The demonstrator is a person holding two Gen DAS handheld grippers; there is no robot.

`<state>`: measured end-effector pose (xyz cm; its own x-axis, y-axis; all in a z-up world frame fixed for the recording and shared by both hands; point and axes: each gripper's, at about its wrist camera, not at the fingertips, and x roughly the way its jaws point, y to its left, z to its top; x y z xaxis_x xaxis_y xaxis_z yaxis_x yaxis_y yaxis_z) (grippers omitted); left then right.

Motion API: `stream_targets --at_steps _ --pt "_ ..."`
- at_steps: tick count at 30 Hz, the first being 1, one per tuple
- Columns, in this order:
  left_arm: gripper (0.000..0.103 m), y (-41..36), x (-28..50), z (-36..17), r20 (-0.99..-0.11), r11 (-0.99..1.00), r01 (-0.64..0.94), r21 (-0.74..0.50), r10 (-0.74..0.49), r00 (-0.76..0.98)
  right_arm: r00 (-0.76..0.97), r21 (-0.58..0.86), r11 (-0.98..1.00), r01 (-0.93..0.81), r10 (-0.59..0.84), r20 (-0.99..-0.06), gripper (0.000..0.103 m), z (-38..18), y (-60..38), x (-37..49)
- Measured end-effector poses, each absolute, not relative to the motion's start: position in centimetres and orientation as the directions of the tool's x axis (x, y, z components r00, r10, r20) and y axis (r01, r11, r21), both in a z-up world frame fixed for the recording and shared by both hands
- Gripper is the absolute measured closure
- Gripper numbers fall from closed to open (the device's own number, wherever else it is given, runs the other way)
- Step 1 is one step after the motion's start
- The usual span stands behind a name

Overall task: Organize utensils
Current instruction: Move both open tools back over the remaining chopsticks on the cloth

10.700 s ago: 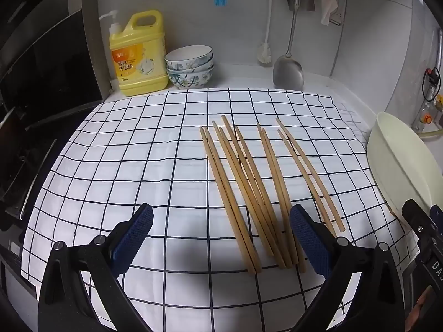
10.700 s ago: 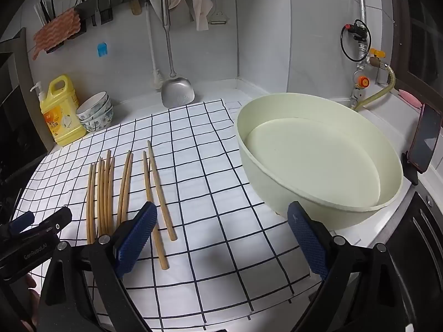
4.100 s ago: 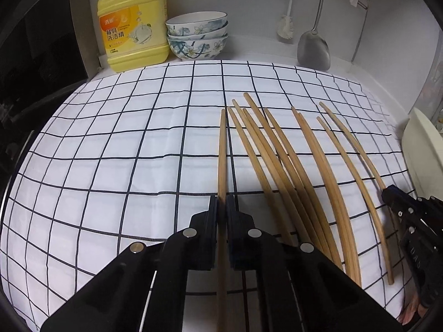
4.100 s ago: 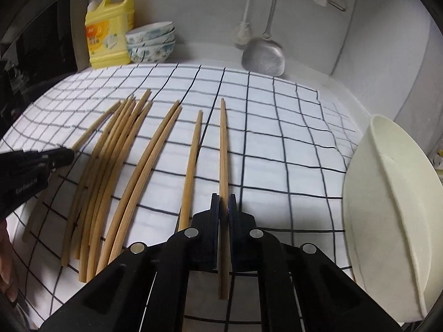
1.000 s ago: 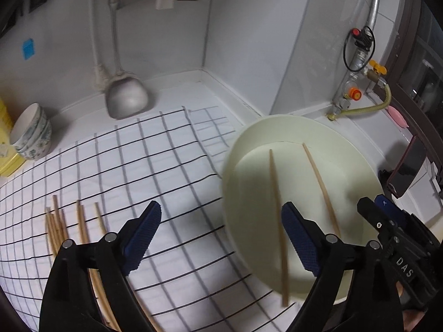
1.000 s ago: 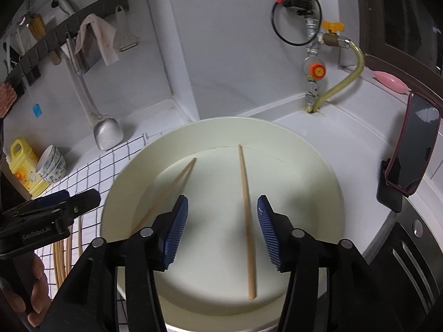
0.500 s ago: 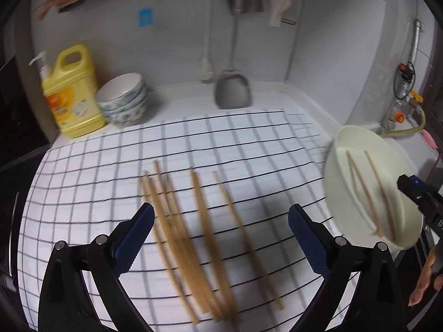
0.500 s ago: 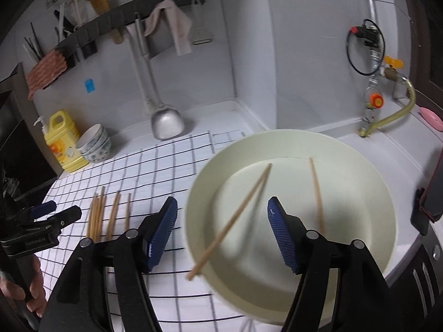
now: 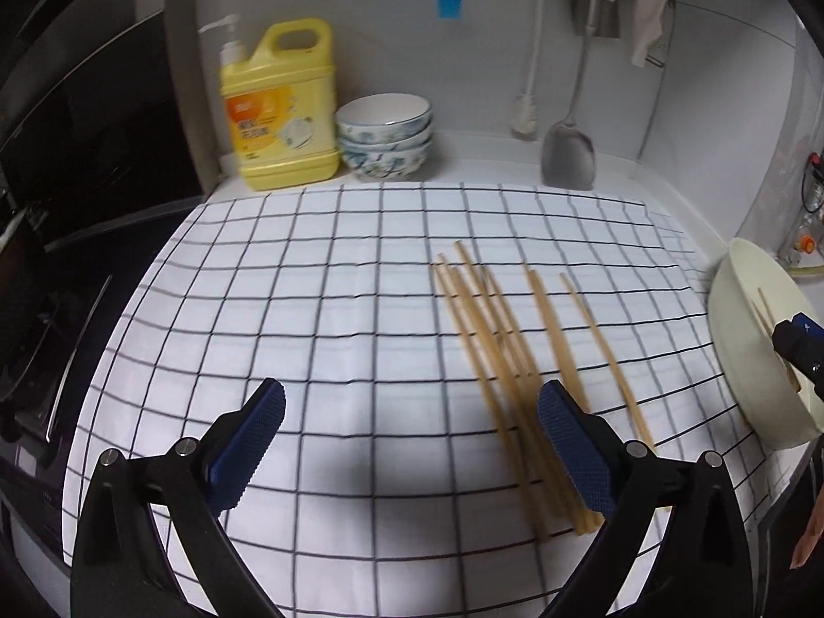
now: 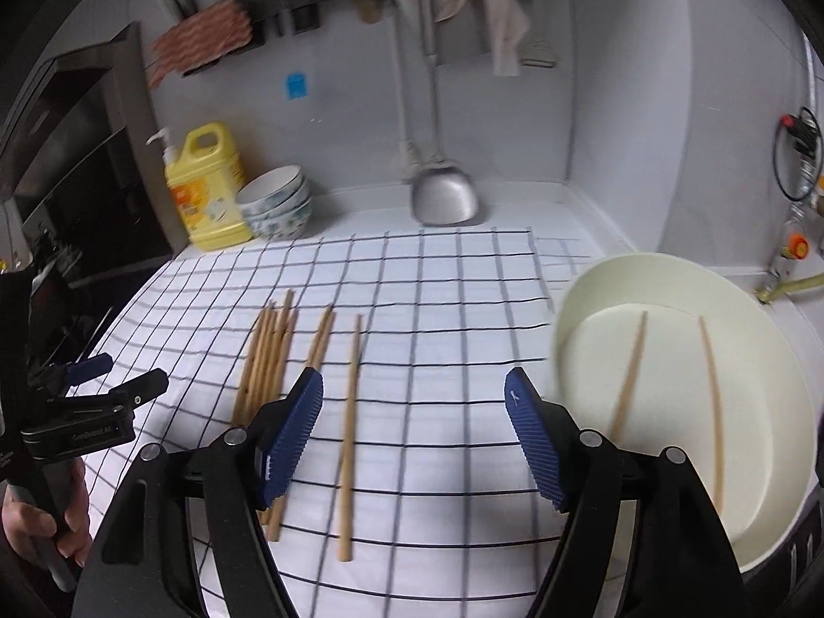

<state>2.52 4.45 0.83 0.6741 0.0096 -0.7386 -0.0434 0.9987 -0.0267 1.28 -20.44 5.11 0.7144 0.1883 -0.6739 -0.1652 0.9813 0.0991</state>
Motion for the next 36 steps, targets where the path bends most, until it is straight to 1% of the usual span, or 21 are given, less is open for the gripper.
stream_targets --at_steps 3,9,13,15,21,27,34,36 --pt "0.006 5.7 2.0 0.3 -0.738 0.997 -0.072 -0.033 0.024 0.674 0.697 0.076 0.975 -0.208 0.203 -0.688 0.033 4.2 -18.2 1.2" --pt "0.006 7.0 2.2 -0.6 -0.754 0.992 -0.107 -0.074 0.014 0.657 0.676 0.074 0.971 -0.227 0.212 -0.705 0.033 3.1 -15.6 3.0" --pt "0.006 7.0 2.3 -1.2 -0.762 0.99 -0.116 -0.079 0.015 0.647 0.687 0.078 0.98 -0.181 0.183 -0.703 0.033 1.6 -15.8 3.9" --pt "0.006 6.8 2.5 -1.5 -0.764 0.991 -0.118 -0.07 0.023 0.645 0.66 0.105 0.979 -0.173 0.194 -0.726 0.033 0.5 -16.3 4.4" --pt "0.006 5.5 3.3 -3.1 -0.79 0.993 -0.094 -0.067 0.005 0.613 0.637 0.088 0.984 -0.154 0.167 -0.753 0.033 -1.1 -16.8 4.9" --pt "0.006 4.5 4.2 -4.5 -0.809 0.997 -0.075 -0.026 0.023 0.587 0.607 -0.004 0.981 -0.193 0.116 -0.786 0.033 -3.0 -15.5 5.1" --pt "0.006 4.7 4.8 -5.1 -0.811 0.996 -0.086 -0.004 0.047 0.583 0.574 -0.041 0.977 -0.211 0.09 -0.814 0.033 -5.1 -15.0 5.7" --pt "0.006 4.7 5.0 -5.4 -0.815 0.996 -0.092 -0.001 0.052 0.577 0.581 -0.046 0.976 -0.212 0.088 -0.809 0.033 -5.2 -14.9 5.7"
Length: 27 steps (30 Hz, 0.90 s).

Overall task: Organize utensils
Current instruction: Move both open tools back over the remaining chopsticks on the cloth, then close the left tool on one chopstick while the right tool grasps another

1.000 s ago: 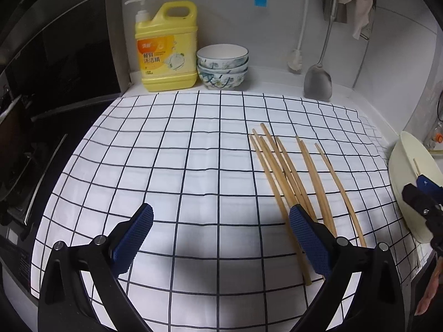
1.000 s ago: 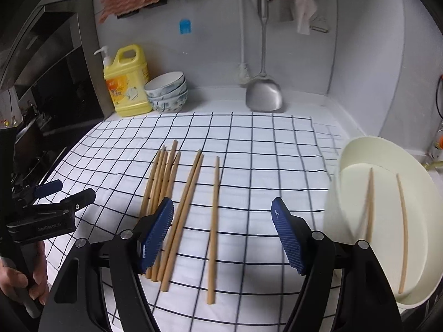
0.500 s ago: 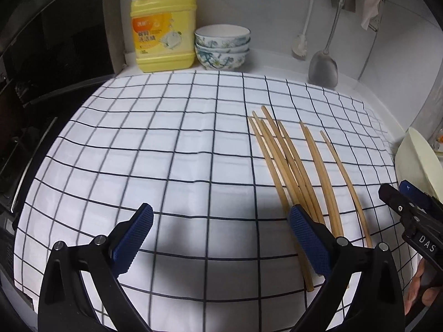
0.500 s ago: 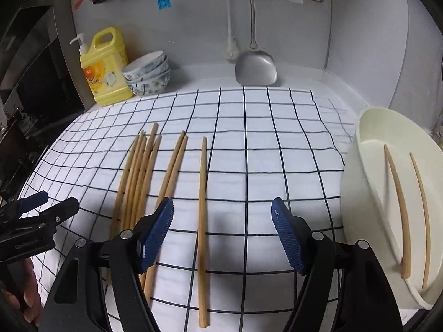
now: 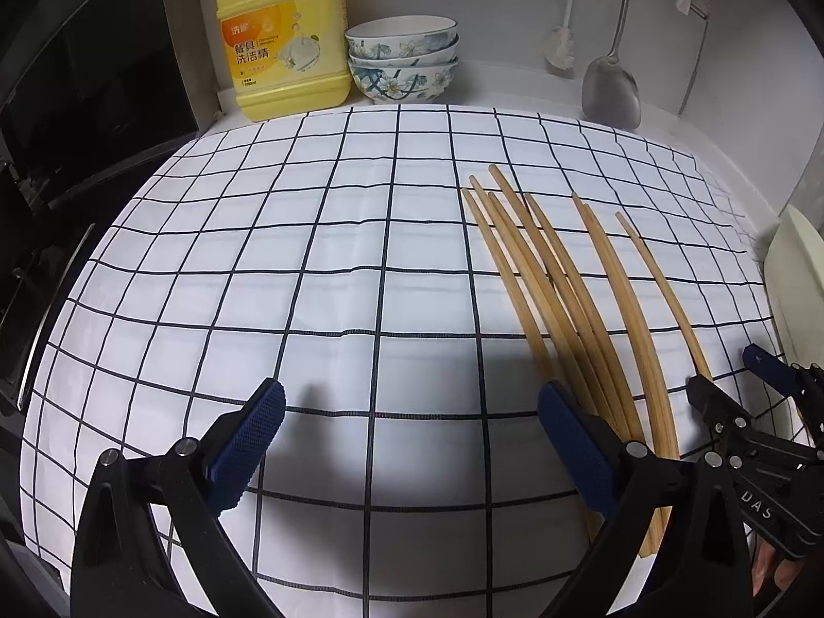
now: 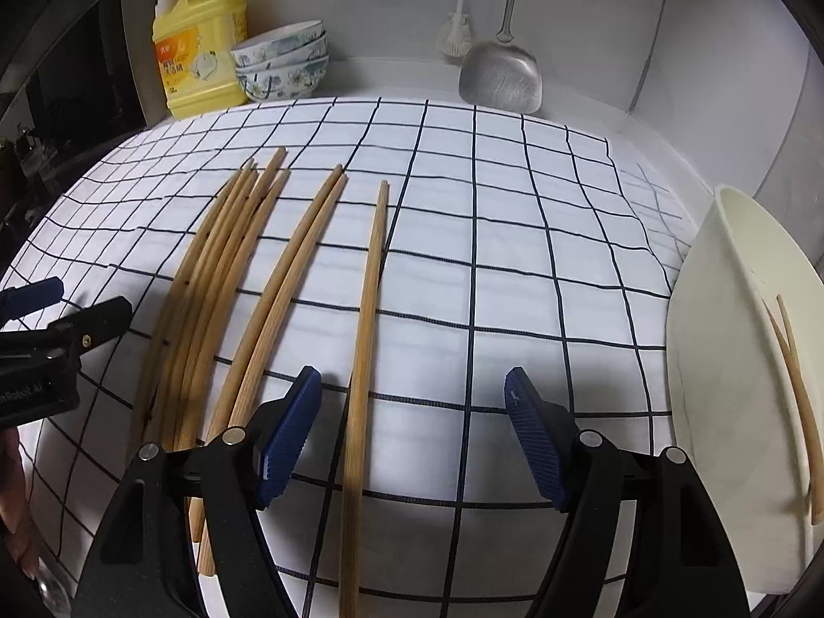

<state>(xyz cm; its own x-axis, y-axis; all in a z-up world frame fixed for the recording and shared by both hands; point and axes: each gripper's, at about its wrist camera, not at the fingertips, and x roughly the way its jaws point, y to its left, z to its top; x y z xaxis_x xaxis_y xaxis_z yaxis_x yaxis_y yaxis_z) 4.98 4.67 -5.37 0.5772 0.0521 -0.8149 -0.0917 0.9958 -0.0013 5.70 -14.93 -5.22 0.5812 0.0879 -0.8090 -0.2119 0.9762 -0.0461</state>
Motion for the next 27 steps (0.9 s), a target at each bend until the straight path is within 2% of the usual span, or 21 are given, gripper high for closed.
stream_targets --at_steps 5,17,21,27 --pt "0.006 4.2 5.3 -5.4 -0.812 0.995 -0.095 0.021 0.072 0.58 0.606 -0.092 0.979 -0.182 0.038 -0.794 0.033 -5.3 -15.4 5.7" --pt "0.006 2.8 6.5 -6.0 -0.823 0.997 -0.073 0.033 0.069 0.564 0.6 -0.059 0.986 -0.158 0.049 -0.799 0.033 -5.3 -16.4 6.1" --pt "0.006 2.3 6.7 -6.4 -0.833 0.994 -0.075 0.085 0.112 0.542 0.598 -0.056 0.986 -0.158 0.05 -0.8 0.033 -5.3 -16.4 6.0" --pt "0.005 3.5 6.3 -6.4 -0.825 0.99 -0.098 0.099 0.137 0.548 0.598 -0.058 0.985 -0.159 0.05 -0.8 0.033 -5.2 -16.4 6.1"
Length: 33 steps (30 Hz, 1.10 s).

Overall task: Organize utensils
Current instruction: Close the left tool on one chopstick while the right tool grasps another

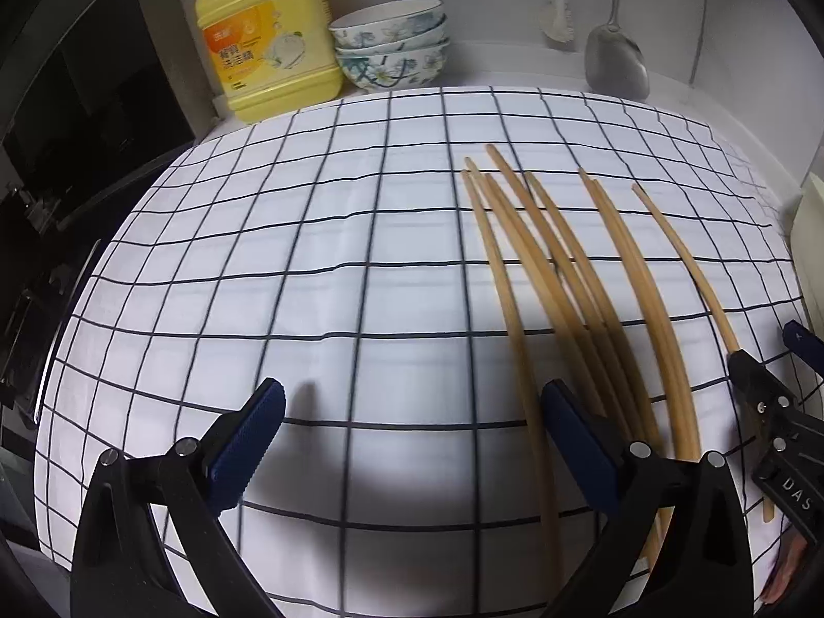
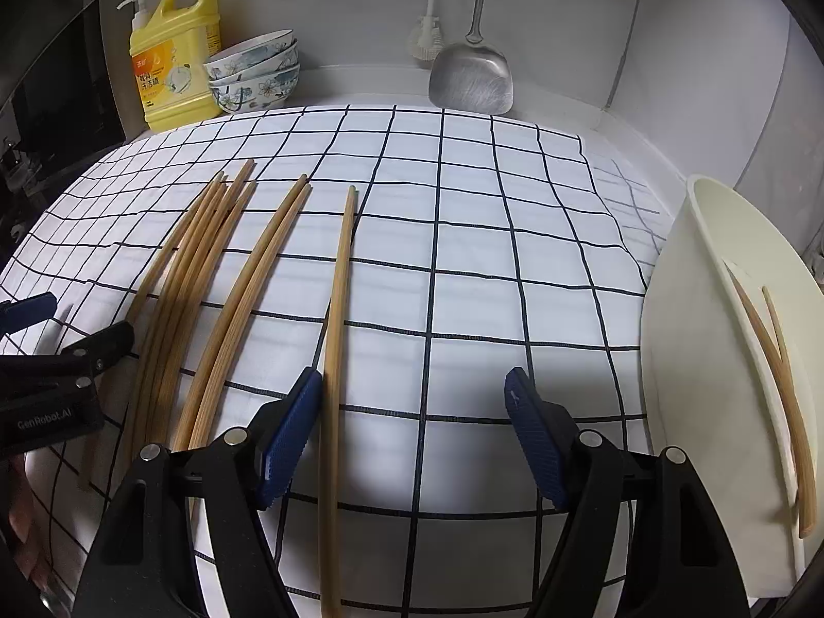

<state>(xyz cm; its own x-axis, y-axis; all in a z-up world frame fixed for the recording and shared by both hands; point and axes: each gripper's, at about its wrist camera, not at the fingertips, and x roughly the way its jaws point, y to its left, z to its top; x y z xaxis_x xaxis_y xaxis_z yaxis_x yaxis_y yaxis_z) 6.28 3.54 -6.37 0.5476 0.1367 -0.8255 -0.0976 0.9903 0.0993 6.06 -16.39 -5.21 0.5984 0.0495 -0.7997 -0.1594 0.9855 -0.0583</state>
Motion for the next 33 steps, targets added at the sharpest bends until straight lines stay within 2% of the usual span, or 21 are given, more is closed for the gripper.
stream_targets --at_steps 6,11,18,21,23,24,26,27,29,30,32,33 --pt "0.005 5.6 6.5 -6.5 -0.845 0.989 -0.141 0.049 0.117 0.521 0.599 -0.064 0.984 -0.165 0.049 -0.799 0.033 -5.2 -16.1 6.1" --pt "0.005 5.2 7.5 -6.4 -0.841 0.989 -0.128 0.076 0.133 0.525 0.6 -0.068 0.983 -0.17 0.048 -0.799 0.033 -5.3 -16.1 6.4" --pt "0.006 5.0 8.4 -6.5 -0.839 0.989 -0.141 0.049 0.117 0.531 0.617 -0.115 0.976 -0.185 0.025 -0.787 0.033 -5.3 -15.4 6.2" --pt "0.009 4.8 8.2 -6.5 -0.83 0.992 -0.121 0.045 0.105 0.549 0.618 -0.119 0.973 -0.2 0.031 -0.785 0.039 -5.3 -15.2 6.1" --pt "0.022 4.8 8.0 -6.4 -0.829 0.995 -0.099 0.009 0.063 0.556 0.61 -0.103 0.97 -0.222 0.056 -0.791 0.055 -5.2 -14.8 6.0" --pt "0.025 4.6 7.9 -6.3 -0.826 0.996 -0.088 0.008 0.056 0.561 0.607 -0.098 0.967 -0.234 0.066 -0.792 0.06 -5.2 -14.6 5.9" --pt "0.038 3.8 7.6 -6.1 -0.816 0.998 -0.063 0.028 0.06 0.575 0.606 -0.102 0.961 -0.256 0.078 -0.791 0.075 -5.2 -14.0 5.7" --pt "0.043 3.3 7.3 -6.1 -0.809 0.998 -0.049 0.039 0.06 0.585 0.609 -0.114 0.957 -0.265 0.075 -0.789 0.077 -5.3 -13.6 5.5" --pt "0.06 2.8 7.0 -6.0 -0.804 0.999 -0.027 0.032 0.042 0.593 0.61 -0.121 0.953 -0.279 0.079 -0.789 0.085 -5.3 -13.3 5.4" --pt "0.066 2.6 6.9 -5.9 -0.804 1.0 -0.017 0.021 0.027 0.594 0.606 -0.112 0.952 -0.286 0.089 -0.79 0.086 -5.3 -13.3 5.4" --pt "0.093 2.5 6.8 -5.8 -0.806 1.0 0.001 0.002 0.001 0.592 0.597 -0.087 0.952 -0.294 0.112 -0.794 0.095 -5.3 -13.4 5.4" --pt "0.096 2.4 6.7 -5.8 -0.807 1.0 0.007 -0.002 -0.006 0.59 0.595 -0.079 0.952 -0.295 0.119 -0.795 0.096 -5.3 -13.4 5.4"
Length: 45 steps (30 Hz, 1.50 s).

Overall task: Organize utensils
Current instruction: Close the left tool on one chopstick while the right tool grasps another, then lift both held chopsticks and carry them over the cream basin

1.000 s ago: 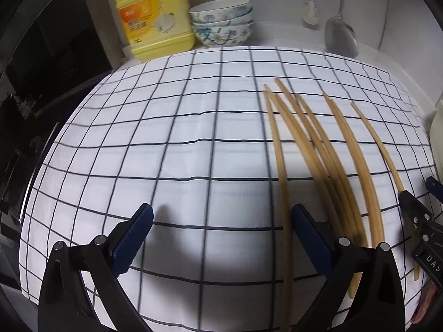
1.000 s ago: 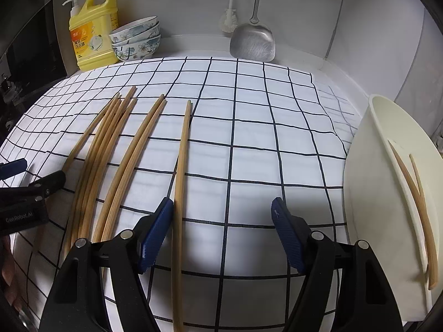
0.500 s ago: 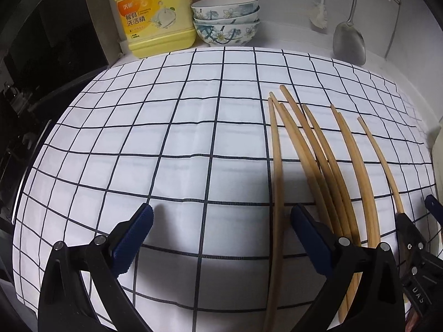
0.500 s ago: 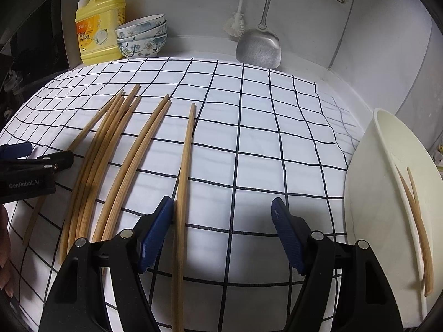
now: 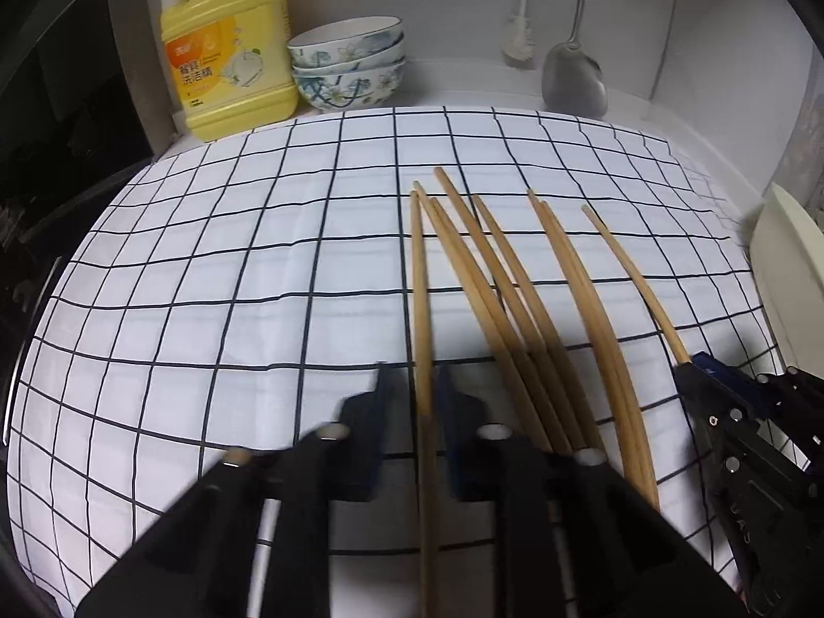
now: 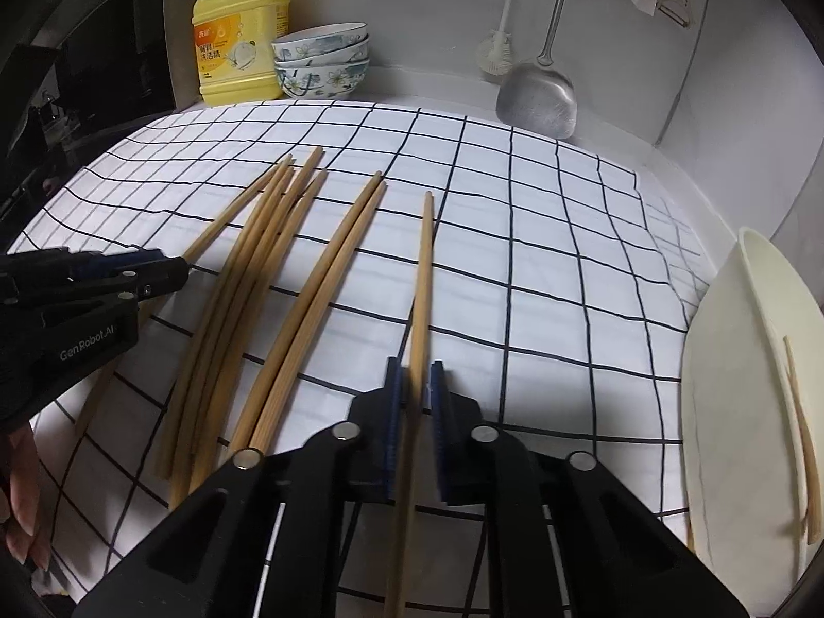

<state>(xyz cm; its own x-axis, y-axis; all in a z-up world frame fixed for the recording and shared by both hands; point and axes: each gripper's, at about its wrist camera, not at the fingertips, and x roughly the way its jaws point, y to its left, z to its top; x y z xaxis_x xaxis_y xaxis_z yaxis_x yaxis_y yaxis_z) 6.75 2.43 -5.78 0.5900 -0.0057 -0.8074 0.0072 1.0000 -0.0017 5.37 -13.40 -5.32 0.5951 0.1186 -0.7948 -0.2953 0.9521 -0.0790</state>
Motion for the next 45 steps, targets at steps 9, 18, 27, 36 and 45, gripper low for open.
stream_targets --at_steps 9,18,27,36,45 --pt "0.096 4.0 5.9 -5.6 -0.806 0.993 0.02 -0.114 -0.104 0.583 0.589 -0.015 0.958 -0.285 0.163 -0.791 0.097 -4.8 -14.0 5.2" --pt "0.096 5.0 5.0 -3.2 -0.772 0.986 0.03 -0.164 -0.147 0.618 0.647 0.012 0.961 -0.278 0.196 -0.737 0.097 -2.1 -14.0 4.1" --pt "0.096 3.1 4.3 -0.3 -0.735 0.971 0.104 -0.214 -0.23 0.638 0.704 0.04 0.973 -0.227 0.193 -0.684 0.097 1.4 -15.6 2.8" --pt "0.096 -2.7 4.5 2.9 -0.7 0.942 0.236 -0.239 -0.335 0.631 0.798 0.096 0.993 -0.064 0.109 -0.593 0.097 6.9 -22.9 0.2" --pt "0.096 -12.9 5.2 5.0 -0.7 0.87 0.418 -0.261 -0.469 0.539 0.798 0.171 0.978 0.115 0.012 -0.602 0.097 7.9 -32.2 -0.4"
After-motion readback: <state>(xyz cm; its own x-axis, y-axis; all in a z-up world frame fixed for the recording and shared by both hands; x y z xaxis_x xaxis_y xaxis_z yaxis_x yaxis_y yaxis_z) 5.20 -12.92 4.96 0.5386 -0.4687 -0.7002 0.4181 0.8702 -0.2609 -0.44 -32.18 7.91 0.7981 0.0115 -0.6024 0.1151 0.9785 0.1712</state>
